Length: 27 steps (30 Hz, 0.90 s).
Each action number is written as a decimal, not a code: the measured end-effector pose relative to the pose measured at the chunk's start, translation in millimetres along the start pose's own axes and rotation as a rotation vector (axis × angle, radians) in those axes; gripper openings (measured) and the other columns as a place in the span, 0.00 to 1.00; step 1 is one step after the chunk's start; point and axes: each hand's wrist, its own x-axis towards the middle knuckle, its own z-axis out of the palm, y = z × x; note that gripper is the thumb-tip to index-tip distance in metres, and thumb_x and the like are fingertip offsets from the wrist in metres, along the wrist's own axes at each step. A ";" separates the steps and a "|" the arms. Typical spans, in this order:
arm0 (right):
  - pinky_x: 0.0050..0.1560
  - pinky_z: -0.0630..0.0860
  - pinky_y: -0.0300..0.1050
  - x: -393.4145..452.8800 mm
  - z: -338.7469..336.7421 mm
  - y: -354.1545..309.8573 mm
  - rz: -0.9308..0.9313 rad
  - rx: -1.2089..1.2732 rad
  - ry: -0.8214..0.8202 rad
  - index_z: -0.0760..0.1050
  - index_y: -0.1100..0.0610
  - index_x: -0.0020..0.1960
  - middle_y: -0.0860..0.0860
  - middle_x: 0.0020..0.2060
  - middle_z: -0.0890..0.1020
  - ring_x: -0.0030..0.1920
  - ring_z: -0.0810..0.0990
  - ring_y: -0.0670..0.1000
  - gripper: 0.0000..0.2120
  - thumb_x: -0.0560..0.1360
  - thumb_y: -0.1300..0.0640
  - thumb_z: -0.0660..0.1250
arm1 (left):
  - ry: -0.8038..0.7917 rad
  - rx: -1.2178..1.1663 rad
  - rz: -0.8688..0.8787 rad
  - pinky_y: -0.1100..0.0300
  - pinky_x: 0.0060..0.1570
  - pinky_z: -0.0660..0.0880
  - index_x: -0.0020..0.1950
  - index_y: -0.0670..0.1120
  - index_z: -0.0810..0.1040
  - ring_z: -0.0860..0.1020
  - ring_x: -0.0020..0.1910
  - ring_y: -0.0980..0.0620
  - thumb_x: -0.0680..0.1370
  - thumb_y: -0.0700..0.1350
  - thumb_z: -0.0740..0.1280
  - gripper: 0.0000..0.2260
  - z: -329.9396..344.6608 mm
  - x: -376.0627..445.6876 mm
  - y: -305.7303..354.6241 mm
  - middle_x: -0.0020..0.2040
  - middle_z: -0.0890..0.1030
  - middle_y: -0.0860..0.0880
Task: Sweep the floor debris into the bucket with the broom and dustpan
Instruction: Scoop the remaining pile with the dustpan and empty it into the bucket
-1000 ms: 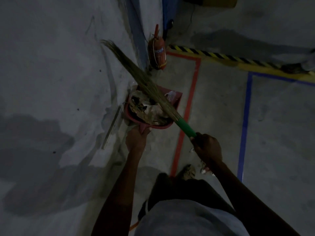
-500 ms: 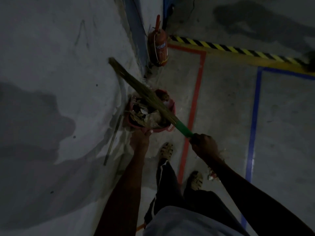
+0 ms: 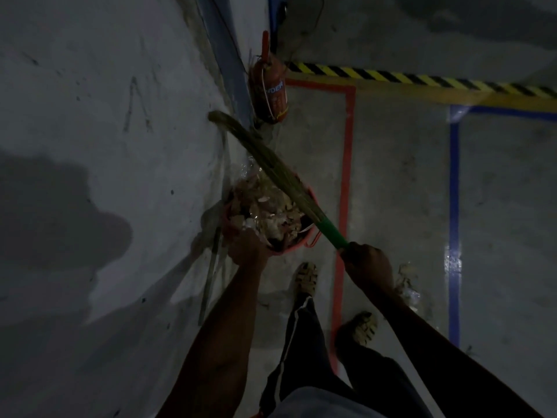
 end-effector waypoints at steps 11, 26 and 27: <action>0.26 0.57 0.38 -6.0 -19.6 -2.2 0.054 0.057 0.086 0.78 0.59 0.41 0.52 0.28 0.74 0.27 0.70 0.54 0.16 0.81 0.49 0.65 | -0.041 0.360 0.365 0.57 0.29 0.75 0.37 0.42 0.84 0.80 0.29 0.47 0.85 0.46 0.48 0.29 -24.2 -3.9 -10.3 0.32 0.81 0.45; 0.27 0.57 0.37 -45.6 -33.1 7.4 0.091 0.144 0.182 0.82 0.59 0.50 0.48 0.27 0.73 0.25 0.70 0.47 0.15 0.81 0.48 0.64 | -0.075 0.157 0.138 0.51 0.51 0.74 0.63 0.41 0.78 0.79 0.55 0.38 0.79 0.56 0.66 0.21 -41.2 -74.9 -39.1 0.56 0.81 0.40; 0.27 0.59 0.38 -54.0 -34.7 13.5 0.078 0.175 0.217 0.82 0.59 0.51 0.50 0.27 0.75 0.25 0.73 0.51 0.16 0.81 0.47 0.64 | -0.032 0.202 0.140 0.50 0.50 0.74 0.64 0.40 0.77 0.79 0.54 0.38 0.78 0.60 0.65 0.26 -41.2 -85.7 -38.9 0.56 0.81 0.39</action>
